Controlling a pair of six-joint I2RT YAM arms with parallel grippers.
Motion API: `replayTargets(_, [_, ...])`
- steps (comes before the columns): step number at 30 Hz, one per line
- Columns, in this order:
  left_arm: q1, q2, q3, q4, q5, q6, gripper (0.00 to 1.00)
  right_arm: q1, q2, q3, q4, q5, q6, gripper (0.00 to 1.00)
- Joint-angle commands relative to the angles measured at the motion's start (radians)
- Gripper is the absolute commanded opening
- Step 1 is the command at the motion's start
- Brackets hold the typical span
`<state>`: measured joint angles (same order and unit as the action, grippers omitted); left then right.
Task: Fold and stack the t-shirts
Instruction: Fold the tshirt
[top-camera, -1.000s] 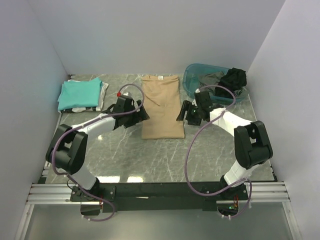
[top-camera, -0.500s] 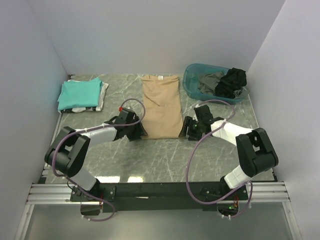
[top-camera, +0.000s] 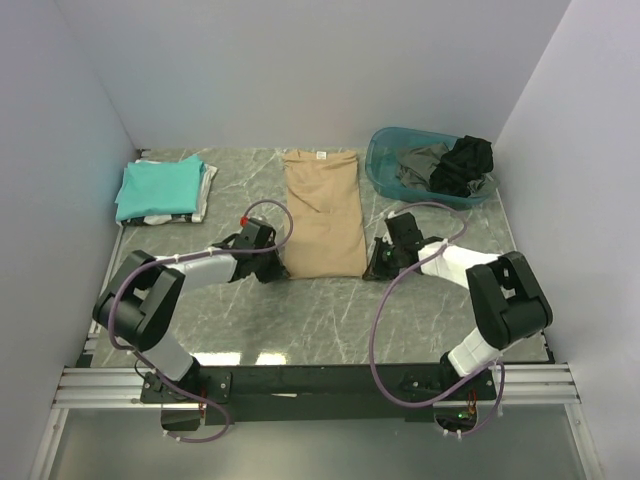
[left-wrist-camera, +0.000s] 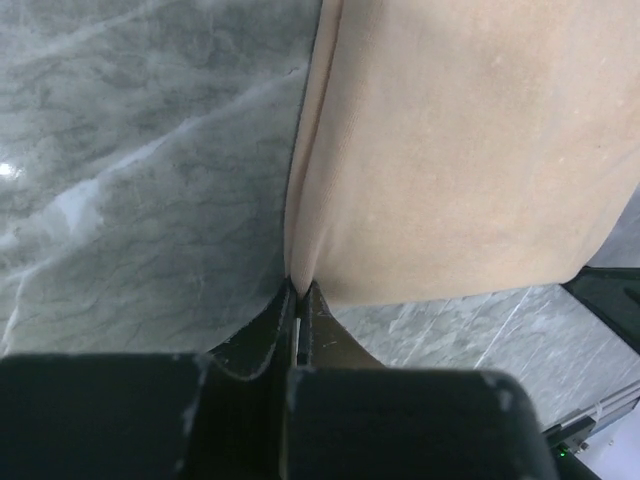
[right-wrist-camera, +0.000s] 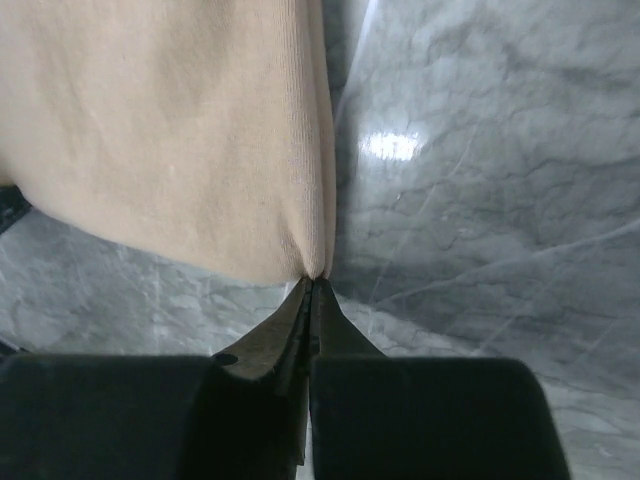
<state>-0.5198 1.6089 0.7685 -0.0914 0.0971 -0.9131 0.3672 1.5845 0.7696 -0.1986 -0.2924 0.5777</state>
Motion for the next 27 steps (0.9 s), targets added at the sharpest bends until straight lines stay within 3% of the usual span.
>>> replayTargets(1, [-0.014,-0.042,-0.043,-0.059,-0.033,0.002,0.01,0.03,-0.04,-0.055,0.016,-0.024,-0.003,0.0])
replayTargets(5, [-0.042,-0.116,-0.104,-0.114,-0.059,-0.009,0.01,0.079,-0.099,-0.133,0.005,-0.001,0.01,0.0])
replayTargets(10, [-0.085,-0.295,-0.234,-0.188,-0.069,-0.081,0.01,0.238,-0.196,-0.229,-0.051,0.021,0.082,0.0])
replayTargets(16, [-0.247,-0.596,-0.314,-0.436,-0.124,-0.275,0.01,0.407,-0.434,-0.3,-0.228,0.044,0.195,0.0])
replayTargets(21, [-0.345,-0.889,-0.327,-0.599,-0.123,-0.404,0.01,0.538,-0.665,-0.276,-0.375,0.022,0.293,0.0])
replayTargets(27, [-0.367,-1.031,-0.262,-0.622,-0.177,-0.393,0.01,0.564,-0.77,-0.153,-0.508,0.123,0.266,0.0])
